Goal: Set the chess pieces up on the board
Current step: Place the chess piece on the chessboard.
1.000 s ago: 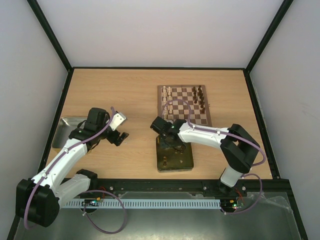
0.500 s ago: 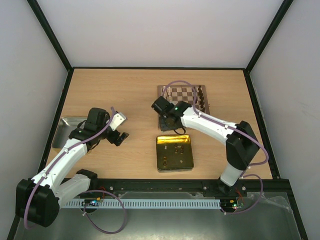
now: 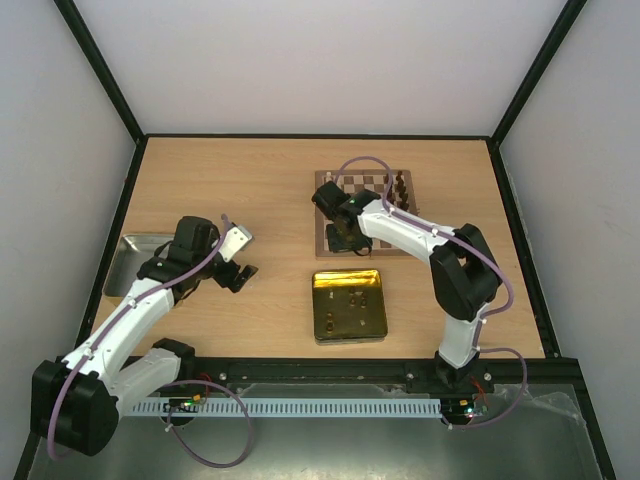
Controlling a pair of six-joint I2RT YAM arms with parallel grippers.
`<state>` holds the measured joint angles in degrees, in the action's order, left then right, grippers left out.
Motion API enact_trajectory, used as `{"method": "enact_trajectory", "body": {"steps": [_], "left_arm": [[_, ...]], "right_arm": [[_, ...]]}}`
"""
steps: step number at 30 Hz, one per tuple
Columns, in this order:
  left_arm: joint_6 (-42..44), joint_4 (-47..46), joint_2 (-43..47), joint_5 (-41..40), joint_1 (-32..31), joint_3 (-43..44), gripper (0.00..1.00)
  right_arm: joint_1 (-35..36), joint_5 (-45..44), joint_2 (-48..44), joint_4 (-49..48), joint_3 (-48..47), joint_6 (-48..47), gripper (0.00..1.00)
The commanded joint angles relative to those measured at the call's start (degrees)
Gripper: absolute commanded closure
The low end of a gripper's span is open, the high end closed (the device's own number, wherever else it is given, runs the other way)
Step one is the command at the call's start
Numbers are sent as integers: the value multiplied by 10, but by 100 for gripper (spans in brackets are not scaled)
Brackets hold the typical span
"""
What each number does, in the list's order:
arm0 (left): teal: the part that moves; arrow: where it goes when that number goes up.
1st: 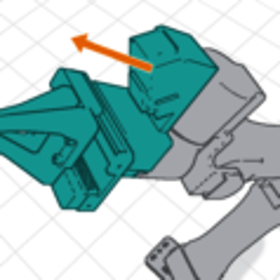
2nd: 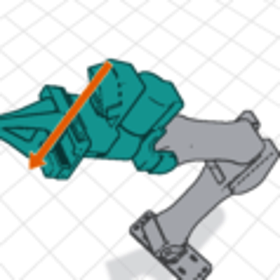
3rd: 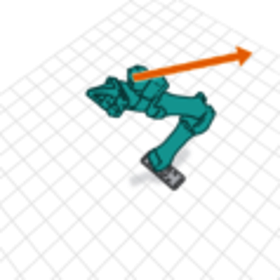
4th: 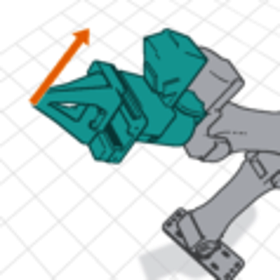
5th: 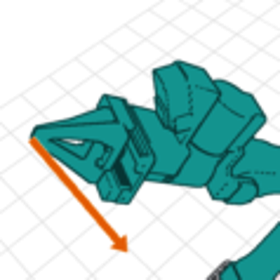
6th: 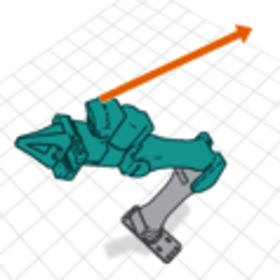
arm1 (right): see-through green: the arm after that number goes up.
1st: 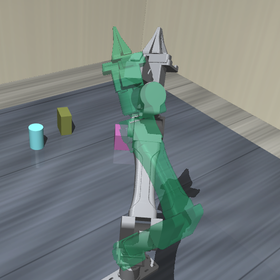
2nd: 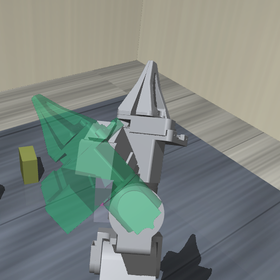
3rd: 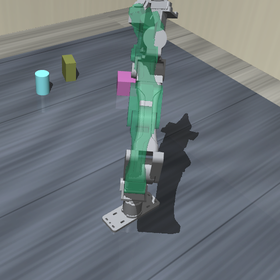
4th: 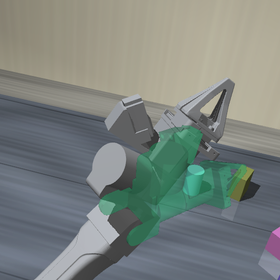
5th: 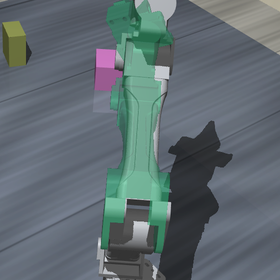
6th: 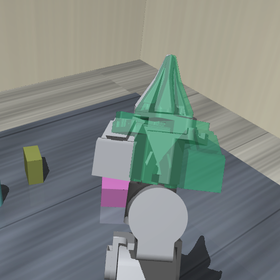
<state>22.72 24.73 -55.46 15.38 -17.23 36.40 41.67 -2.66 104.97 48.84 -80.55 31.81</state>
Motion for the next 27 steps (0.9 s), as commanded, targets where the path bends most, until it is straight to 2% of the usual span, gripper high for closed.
{"method": "enact_trajectory", "body": {"steps": [1,27], "left_arm": [[-3,-3,7,3,-2,-7,1],[-1,-2,15,4,-2,-7,1]], "right_arm": [[-6,2,18,-1,-21,-10,89],[-30,12,66,-4,-58,-15,89]]}}
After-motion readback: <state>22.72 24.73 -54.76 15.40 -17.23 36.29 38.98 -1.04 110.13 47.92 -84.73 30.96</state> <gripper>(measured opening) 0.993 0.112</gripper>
